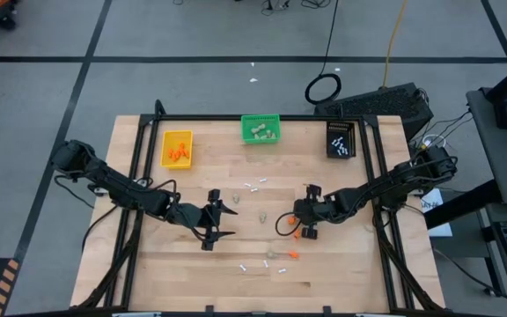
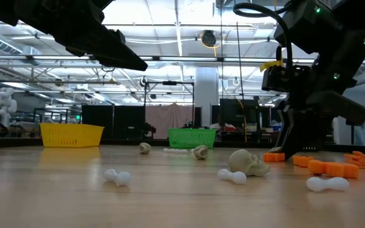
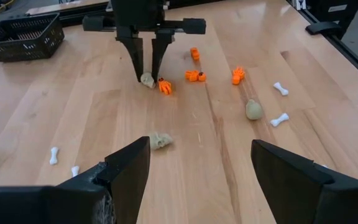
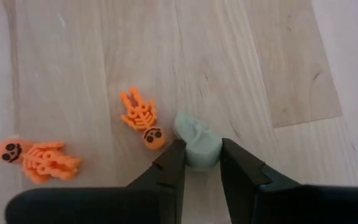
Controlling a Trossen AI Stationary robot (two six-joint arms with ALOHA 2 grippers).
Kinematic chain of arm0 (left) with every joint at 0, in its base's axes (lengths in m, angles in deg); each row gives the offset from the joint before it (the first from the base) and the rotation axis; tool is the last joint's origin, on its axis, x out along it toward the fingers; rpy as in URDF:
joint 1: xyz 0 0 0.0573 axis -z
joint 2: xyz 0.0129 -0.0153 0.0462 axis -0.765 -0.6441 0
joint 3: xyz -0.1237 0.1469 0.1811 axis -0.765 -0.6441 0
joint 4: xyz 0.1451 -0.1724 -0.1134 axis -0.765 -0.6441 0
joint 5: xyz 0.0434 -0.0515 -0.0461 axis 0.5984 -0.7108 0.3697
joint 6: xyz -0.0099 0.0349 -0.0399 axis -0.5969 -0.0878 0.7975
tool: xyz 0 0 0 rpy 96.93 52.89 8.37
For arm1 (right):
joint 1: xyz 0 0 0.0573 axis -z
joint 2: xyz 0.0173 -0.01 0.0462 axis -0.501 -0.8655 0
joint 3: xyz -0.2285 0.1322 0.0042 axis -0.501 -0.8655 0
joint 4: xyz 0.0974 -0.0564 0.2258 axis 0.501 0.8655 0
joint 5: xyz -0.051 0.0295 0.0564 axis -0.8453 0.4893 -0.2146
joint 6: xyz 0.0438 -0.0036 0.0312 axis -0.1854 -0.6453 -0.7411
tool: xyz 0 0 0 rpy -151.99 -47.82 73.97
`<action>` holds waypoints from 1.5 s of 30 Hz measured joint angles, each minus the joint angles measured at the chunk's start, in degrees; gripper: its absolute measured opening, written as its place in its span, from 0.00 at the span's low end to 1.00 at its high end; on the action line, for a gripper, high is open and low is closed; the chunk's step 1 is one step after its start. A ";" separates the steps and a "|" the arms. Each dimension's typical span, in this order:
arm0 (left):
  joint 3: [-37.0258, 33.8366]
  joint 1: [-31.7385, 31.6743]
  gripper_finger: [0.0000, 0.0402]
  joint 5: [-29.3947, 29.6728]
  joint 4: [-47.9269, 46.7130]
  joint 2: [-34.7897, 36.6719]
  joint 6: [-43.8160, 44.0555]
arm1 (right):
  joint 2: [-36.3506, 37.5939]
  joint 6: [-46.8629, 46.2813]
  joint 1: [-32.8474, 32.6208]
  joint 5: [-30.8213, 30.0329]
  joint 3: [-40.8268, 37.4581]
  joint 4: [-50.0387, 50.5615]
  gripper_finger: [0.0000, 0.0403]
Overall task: Sort Halloween decoration
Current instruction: Put the gray skull toy into the green bin
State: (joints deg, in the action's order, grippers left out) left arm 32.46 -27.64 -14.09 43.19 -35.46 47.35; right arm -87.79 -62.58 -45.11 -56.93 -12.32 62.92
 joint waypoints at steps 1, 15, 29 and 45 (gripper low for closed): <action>0.00 0.00 0.69 0.01 0.00 0.00 0.00 | 0.00 0.00 0.00 -0.08 0.00 0.01 0.15; 0.00 0.00 0.69 0.01 0.00 0.00 -0.02 | -0.01 -0.17 0.02 -0.07 -0.04 -0.29 0.16; 0.00 0.00 0.69 0.00 -0.01 0.00 -0.02 | -0.07 0.20 0.00 -0.03 -0.11 -1.98 0.16; 0.00 0.00 0.69 0.01 0.00 0.00 -0.02 | -0.07 0.60 -0.02 -0.16 -0.06 -2.95 0.16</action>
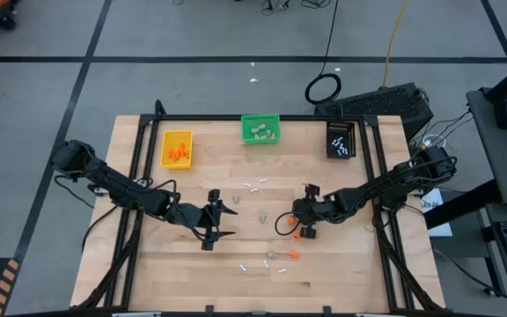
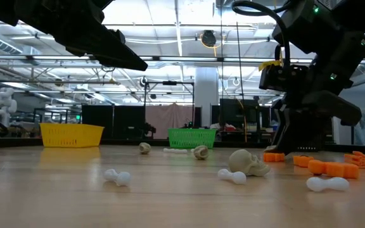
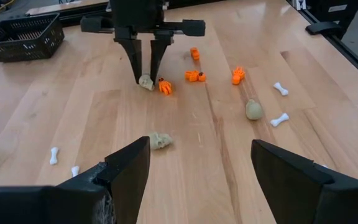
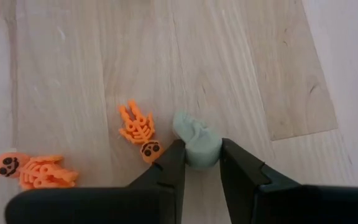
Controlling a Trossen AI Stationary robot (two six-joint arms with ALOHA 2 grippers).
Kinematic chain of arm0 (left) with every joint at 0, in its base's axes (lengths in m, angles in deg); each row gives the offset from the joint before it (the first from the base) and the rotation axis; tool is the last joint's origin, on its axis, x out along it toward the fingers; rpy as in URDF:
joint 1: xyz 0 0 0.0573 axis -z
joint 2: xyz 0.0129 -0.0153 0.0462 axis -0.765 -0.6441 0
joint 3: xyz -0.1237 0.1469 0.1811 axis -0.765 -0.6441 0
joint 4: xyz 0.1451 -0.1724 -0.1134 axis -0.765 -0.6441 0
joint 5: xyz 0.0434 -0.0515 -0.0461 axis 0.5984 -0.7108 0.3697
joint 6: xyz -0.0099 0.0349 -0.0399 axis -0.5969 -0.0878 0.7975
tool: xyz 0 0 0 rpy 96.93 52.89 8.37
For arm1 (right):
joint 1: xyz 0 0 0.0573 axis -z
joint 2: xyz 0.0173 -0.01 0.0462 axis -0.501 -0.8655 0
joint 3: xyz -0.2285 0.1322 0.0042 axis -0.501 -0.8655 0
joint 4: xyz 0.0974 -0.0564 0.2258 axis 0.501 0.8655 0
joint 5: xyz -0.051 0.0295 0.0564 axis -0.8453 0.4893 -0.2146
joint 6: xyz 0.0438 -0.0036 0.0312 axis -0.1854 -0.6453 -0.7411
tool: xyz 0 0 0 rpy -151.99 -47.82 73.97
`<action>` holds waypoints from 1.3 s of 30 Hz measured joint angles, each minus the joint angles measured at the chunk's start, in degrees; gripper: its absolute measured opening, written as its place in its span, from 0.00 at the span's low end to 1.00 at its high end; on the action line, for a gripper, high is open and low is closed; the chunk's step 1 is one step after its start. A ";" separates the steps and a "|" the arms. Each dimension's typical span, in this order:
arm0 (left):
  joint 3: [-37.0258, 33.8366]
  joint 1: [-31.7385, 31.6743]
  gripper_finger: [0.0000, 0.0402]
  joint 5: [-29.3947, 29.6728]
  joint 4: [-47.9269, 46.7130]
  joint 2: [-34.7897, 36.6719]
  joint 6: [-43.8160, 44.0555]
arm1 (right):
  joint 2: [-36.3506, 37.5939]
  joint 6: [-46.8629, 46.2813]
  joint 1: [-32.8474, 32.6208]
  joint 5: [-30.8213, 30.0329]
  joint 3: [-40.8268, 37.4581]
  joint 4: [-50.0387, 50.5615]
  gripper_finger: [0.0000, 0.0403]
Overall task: Sort Halloween decoration
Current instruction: Put the gray skull toy into the green bin
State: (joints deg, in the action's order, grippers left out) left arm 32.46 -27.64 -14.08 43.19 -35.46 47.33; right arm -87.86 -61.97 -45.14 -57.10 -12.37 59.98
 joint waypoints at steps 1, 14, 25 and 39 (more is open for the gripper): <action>0.00 0.00 0.69 0.00 -0.02 0.00 0.00 | 0.00 -0.03 0.00 -0.16 0.01 -0.05 0.16; 0.00 0.00 0.69 0.00 0.00 0.00 0.00 | 0.00 2.20 0.00 -0.33 0.08 -5.08 0.16; 0.00 0.00 0.69 -0.02 0.00 0.02 0.00 | 0.02 14.68 -0.04 -3.01 0.10 -21.01 0.16; 0.02 0.00 0.69 -0.02 -0.04 0.02 0.02 | 0.07 23.31 -0.04 -2.41 -5.48 -41.05 0.16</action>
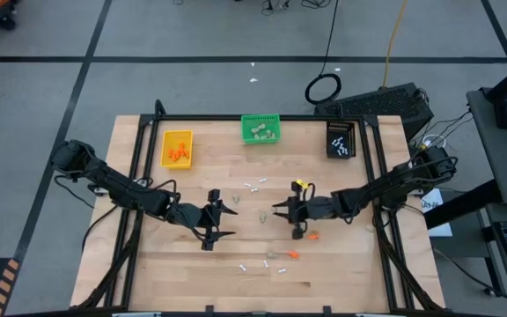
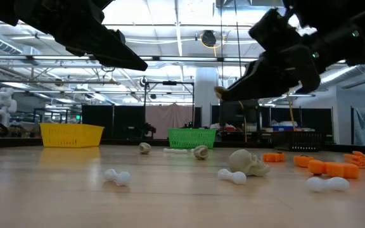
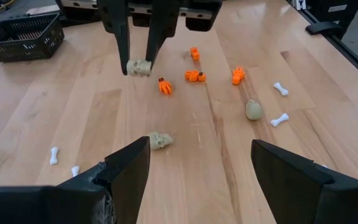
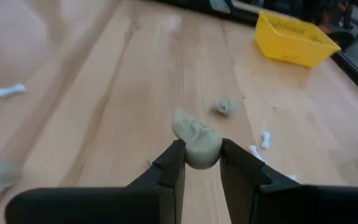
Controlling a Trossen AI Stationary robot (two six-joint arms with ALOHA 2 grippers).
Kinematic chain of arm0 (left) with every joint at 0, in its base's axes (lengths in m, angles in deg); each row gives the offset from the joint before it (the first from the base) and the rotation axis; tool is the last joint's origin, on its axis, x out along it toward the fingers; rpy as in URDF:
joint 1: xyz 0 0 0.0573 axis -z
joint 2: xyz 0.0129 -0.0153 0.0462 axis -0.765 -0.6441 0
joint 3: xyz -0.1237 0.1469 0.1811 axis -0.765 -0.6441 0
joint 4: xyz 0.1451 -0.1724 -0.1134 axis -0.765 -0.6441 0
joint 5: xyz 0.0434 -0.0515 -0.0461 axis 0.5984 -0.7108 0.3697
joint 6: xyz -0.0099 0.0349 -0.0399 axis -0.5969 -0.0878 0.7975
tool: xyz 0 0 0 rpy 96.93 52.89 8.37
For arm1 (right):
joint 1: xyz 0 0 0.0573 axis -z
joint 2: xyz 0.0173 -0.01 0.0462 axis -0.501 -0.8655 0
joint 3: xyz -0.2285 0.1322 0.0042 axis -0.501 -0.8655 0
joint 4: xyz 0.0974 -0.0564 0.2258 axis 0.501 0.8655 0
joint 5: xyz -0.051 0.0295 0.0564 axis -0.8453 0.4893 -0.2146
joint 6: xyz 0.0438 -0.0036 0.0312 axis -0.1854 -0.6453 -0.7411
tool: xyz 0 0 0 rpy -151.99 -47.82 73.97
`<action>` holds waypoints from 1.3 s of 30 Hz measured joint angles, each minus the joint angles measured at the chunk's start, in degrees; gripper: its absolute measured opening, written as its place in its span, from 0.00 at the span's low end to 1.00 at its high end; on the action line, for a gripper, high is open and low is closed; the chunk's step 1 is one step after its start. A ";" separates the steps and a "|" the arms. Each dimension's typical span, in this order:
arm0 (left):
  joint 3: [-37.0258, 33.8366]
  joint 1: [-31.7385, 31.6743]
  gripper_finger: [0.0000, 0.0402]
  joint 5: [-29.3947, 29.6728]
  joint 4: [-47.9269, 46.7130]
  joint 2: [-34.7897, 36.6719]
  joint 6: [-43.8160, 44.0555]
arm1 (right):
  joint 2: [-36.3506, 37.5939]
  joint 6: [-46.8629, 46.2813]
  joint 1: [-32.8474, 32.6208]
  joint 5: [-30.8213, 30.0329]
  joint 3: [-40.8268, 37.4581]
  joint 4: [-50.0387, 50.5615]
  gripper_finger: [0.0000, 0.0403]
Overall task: Sort Halloween decoration
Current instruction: Put the gray skull toy into the green bin
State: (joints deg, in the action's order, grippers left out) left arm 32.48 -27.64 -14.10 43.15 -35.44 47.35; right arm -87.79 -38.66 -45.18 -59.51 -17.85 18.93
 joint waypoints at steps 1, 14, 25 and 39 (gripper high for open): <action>0.00 0.00 0.69 0.00 0.00 0.00 0.00 | 0.00 -0.06 0.00 1.04 -1.58 -3.18 0.16; 0.00 0.00 0.69 0.00 0.06 0.00 0.02 | 0.00 5.69 -4.71 1.85 -14.98 -27.88 0.16; 0.00 0.00 0.69 0.00 0.06 0.00 0.04 | 0.00 8.50 -5.42 2.57 -14.70 -28.68 0.16; 0.00 0.00 0.69 0.00 0.20 0.00 0.04 | 0.00 33.26 -6.01 2.50 -14.70 -28.73 0.16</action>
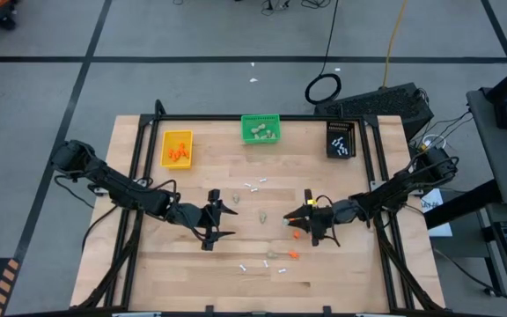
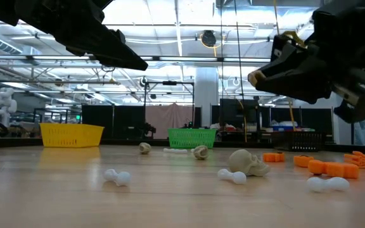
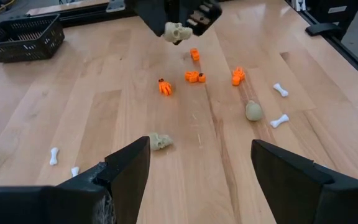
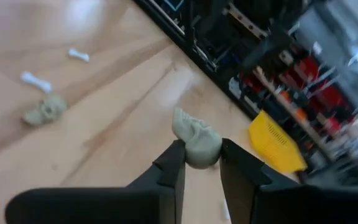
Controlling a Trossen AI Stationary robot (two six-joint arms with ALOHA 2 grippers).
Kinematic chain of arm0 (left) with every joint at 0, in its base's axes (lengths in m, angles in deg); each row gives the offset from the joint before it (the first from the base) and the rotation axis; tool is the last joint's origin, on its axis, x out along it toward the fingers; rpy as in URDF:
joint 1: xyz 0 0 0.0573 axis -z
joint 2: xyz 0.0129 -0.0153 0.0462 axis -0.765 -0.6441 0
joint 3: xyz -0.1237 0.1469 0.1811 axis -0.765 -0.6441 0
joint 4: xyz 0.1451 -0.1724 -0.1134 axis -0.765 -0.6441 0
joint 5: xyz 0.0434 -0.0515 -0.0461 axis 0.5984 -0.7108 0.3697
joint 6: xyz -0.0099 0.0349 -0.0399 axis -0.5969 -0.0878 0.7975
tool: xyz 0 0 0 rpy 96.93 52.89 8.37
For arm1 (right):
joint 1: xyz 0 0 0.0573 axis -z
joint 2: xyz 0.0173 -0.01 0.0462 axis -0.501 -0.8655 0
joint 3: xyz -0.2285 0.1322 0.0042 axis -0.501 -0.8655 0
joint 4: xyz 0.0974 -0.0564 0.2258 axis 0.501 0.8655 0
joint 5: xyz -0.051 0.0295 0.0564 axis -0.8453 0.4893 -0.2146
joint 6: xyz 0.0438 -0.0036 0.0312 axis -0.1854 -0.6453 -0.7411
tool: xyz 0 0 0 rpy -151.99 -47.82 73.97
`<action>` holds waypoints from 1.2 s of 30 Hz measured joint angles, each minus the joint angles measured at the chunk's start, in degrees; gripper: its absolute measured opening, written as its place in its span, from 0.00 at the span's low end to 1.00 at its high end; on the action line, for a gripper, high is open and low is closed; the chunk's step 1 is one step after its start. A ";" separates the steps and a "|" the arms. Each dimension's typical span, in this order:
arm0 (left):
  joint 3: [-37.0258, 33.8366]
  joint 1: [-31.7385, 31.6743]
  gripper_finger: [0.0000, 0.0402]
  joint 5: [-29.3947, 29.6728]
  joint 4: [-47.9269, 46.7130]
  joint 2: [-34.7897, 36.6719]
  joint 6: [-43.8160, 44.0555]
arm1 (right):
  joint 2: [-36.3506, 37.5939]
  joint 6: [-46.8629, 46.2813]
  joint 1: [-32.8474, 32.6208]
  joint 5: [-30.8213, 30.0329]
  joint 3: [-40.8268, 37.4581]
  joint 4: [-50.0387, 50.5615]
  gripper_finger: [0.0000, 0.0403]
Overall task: Sort Halloween decoration
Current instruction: Put the gray skull toy into the green bin
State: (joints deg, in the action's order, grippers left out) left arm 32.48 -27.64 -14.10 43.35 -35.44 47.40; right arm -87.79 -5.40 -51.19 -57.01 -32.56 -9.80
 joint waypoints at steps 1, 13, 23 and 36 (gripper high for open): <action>0.00 0.00 0.69 0.00 0.04 0.00 0.00 | 0.00 2.55 0.00 -0.01 0.00 -0.19 0.16; 0.00 0.00 0.69 0.00 0.03 0.00 0.02 | 0.00 14.38 0.00 -0.02 0.02 -0.34 0.16; 0.00 0.00 0.69 0.02 0.03 0.00 0.04 | 0.00 14.22 0.00 -0.02 0.02 -0.34 0.16; 0.00 0.00 0.69 0.00 0.05 0.00 0.04 | 0.00 13.75 0.00 -0.02 0.02 -0.32 0.16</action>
State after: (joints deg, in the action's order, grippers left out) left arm 32.48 -27.64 -14.10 43.40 -35.44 47.44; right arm -87.79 8.35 -51.19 -57.03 -32.54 -10.12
